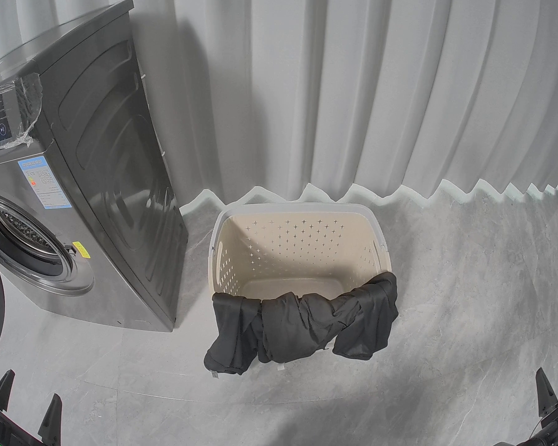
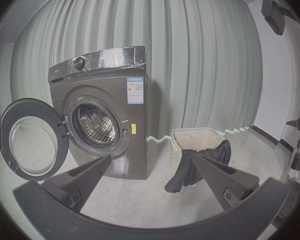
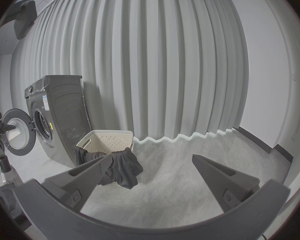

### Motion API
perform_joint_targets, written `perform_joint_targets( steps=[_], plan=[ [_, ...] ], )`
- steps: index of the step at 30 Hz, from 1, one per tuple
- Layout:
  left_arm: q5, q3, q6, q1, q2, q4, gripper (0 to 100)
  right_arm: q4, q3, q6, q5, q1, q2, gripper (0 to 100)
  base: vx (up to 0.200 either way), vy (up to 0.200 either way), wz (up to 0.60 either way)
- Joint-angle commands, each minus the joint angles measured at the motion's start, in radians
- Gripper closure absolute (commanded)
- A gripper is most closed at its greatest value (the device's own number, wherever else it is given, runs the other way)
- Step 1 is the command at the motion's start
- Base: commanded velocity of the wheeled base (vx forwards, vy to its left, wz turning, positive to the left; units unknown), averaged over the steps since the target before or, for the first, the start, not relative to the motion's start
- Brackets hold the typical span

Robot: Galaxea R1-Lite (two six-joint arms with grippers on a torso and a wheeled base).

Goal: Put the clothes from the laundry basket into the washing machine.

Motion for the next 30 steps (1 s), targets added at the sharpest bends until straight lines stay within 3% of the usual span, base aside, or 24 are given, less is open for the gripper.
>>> perform_joint_targets(
  steps=[1,2,4,9,14,17,25,28,30],
  plan=[
    [0.000,0.016,-0.001,0.000,-0.015,0.001,0,-0.039,-0.177,0.002,0.021,0.011,-0.004,0,0.000,0.000,0.00],
    [0.000,0.016,0.001,0.000,-0.015,0.001,0,-0.007,-0.298,0.005,0.035,0.020,0.096,0,0.000,0.000,0.00],
    [0.000,0.016,0.001,0.000,-0.015,0.001,0,0.025,-0.348,0.007,0.064,0.032,0.183,0,0.000,0.000,0.00],
    [0.002,0.016,0.002,0.000,-0.017,0.001,0,0.023,-0.308,0.005,0.154,0.060,0.406,0,0.000,0.000,0.00],
    [0.000,0.016,0.002,0.000,-0.015,0.001,0,0.019,-0.261,-0.022,0.206,0.077,0.604,0,0.000,0.000,0.00],
    [0.000,0.016,0.001,0.000,-0.015,0.001,0,-0.001,-0.258,-0.042,0.210,0.100,0.723,0,0.000,0.000,0.00],
    [0.000,0.016,0.001,0.000,-0.015,0.001,0,-0.064,-0.262,-0.022,0.210,0.146,0.952,0,0.000,0.000,0.00],
    [0.000,0.016,0.001,0.000,-0.015,0.001,0,-0.162,-0.250,-0.018,0.210,0.149,1.044,0,0.000,0.000,0.00],
    [0.000,0.016,0.001,0.000,-0.017,0.001,0,-0.230,-0.244,0.013,0.211,0.152,1.102,0,0.000,0.000,0.00]
  ],
)
